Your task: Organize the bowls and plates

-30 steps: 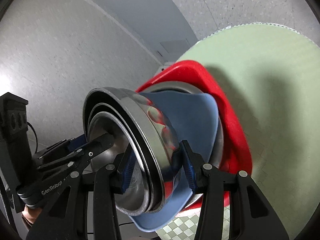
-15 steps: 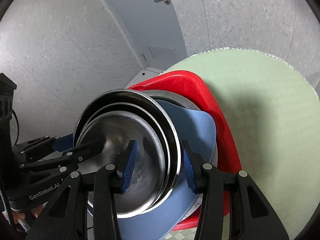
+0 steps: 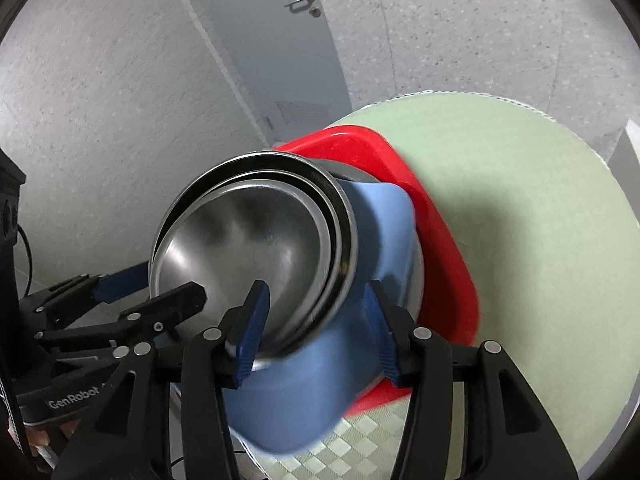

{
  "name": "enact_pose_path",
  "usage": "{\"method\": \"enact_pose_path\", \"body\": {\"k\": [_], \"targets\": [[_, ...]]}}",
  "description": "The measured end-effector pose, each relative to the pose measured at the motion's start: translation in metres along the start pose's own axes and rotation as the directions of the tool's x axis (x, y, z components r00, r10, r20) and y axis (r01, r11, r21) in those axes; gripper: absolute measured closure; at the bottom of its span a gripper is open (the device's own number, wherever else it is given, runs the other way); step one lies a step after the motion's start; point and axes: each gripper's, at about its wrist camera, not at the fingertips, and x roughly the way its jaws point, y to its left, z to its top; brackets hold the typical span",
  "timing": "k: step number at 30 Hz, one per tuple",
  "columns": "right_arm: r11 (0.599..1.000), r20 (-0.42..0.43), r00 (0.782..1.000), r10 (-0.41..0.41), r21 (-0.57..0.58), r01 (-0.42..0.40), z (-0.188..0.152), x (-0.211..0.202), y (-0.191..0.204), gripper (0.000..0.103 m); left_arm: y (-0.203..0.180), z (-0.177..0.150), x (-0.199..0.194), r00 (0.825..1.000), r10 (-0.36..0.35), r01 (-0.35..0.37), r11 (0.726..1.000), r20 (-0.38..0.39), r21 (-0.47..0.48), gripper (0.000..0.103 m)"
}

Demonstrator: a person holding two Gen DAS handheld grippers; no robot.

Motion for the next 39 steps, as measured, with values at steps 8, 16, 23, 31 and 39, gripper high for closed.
{"method": "enact_pose_path", "body": {"k": [8, 16, 23, 31, 39], "targets": [[1.0, 0.083, 0.996, -0.025, 0.0, 0.025, -0.027, -0.046, 0.0, 0.04, -0.021, -0.047, -0.048, 0.995, 0.036, -0.035, 0.999, 0.097, -0.007, 0.028], [0.999, 0.168, 0.985, -0.034, -0.014, 0.036, -0.087, -0.115, -0.008, 0.034, -0.081, -0.138, -0.111, 0.973, 0.075, -0.074, 0.997, 0.219, -0.014, 0.017], [0.997, 0.239, 0.969, -0.059, -0.028, 0.068, -0.167, -0.19, -0.021, 0.028, -0.144, -0.242, -0.174, 0.937, 0.125, -0.123, 0.992, 0.327, -0.028, 0.007], [0.993, 0.334, 0.938, -0.094, -0.039, 0.113, -0.251, -0.269, -0.022, 0.02, -0.192, -0.352, -0.241, 0.888, 0.115, -0.118, 0.993, 0.445, -0.022, 0.001], [0.989, 0.454, 0.884, -0.107, -0.038, 0.14, -0.322, -0.329, -0.008, 0.006, -0.199, -0.45, -0.305, 0.823, 0.087, -0.094, 0.995, 0.561, -0.015, 0.001]]}}
